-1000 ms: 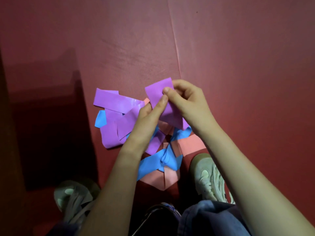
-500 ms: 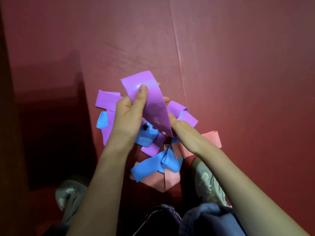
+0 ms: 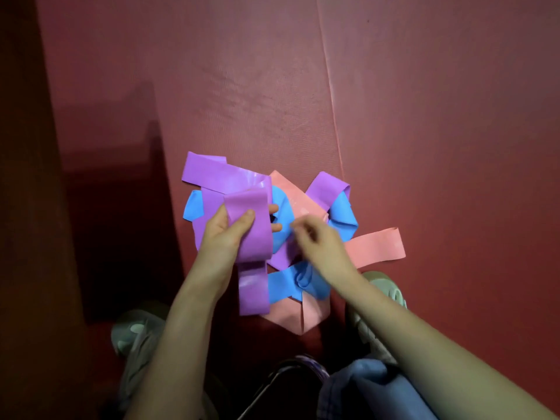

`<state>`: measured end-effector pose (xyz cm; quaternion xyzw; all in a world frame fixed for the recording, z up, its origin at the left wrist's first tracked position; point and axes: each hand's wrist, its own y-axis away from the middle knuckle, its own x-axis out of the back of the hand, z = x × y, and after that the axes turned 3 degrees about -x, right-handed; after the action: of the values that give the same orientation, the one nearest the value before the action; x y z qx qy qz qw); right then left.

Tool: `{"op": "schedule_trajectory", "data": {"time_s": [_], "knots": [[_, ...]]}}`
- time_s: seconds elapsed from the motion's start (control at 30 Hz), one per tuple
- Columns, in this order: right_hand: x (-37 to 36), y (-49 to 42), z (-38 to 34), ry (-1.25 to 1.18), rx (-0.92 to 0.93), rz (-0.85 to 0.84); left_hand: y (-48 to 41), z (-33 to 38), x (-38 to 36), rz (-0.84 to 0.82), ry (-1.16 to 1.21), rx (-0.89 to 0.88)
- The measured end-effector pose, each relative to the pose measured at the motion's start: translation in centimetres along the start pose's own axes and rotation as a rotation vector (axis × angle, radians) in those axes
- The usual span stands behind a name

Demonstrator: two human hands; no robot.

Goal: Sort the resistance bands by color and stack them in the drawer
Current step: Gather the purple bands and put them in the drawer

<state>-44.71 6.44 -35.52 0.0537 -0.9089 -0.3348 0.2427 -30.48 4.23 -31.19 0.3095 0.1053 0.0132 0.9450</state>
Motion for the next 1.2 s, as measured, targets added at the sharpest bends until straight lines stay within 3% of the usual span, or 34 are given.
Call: {"op": "schedule_trajectory", "data": {"time_s": [0.1, 0.3, 0.43, 0.6, 0.7, 0.87, 1.07, 1.2], "knots": [[2.2, -3.0, 0.3, -0.217, -0.164, 0.285, -0.1, -0.9, 0.3, 0.012, 0.010, 0.046], [3.9, -6.5, 1.2, -0.162, -0.242, 0.487, -0.9, -1.0, 0.1, 0.043, 0.075, 0.073], [4.5, -7.8, 1.5, -0.192, -0.360, 0.361, -1.2, -1.1, 0.2, 0.058, 0.077, 0.067], [5.6, -8.6, 0.2, -0.437, -0.369, 0.317, -1.3, -1.6, -0.1, 0.106, 0.075, 0.106], [5.6, -8.2, -0.7, -0.465, -0.289, 0.258, -1.3, -1.7, -0.4, 0.144, 0.059, 0.132], [5.1, -6.2, -3.0, -0.510, 0.012, 0.204, -1.3, -1.4, -0.9, 0.152, 0.065, 0.117], [4.8, -3.5, -5.9, -0.666, 0.103, 0.063, -2.2, -0.7, -1.6, 0.269, 0.119, 0.058], [4.4, -2.0, -6.1, -0.600, 0.112, -0.097, -2.8, -0.1, -2.1, 0.300, 0.105, 0.012]]}}
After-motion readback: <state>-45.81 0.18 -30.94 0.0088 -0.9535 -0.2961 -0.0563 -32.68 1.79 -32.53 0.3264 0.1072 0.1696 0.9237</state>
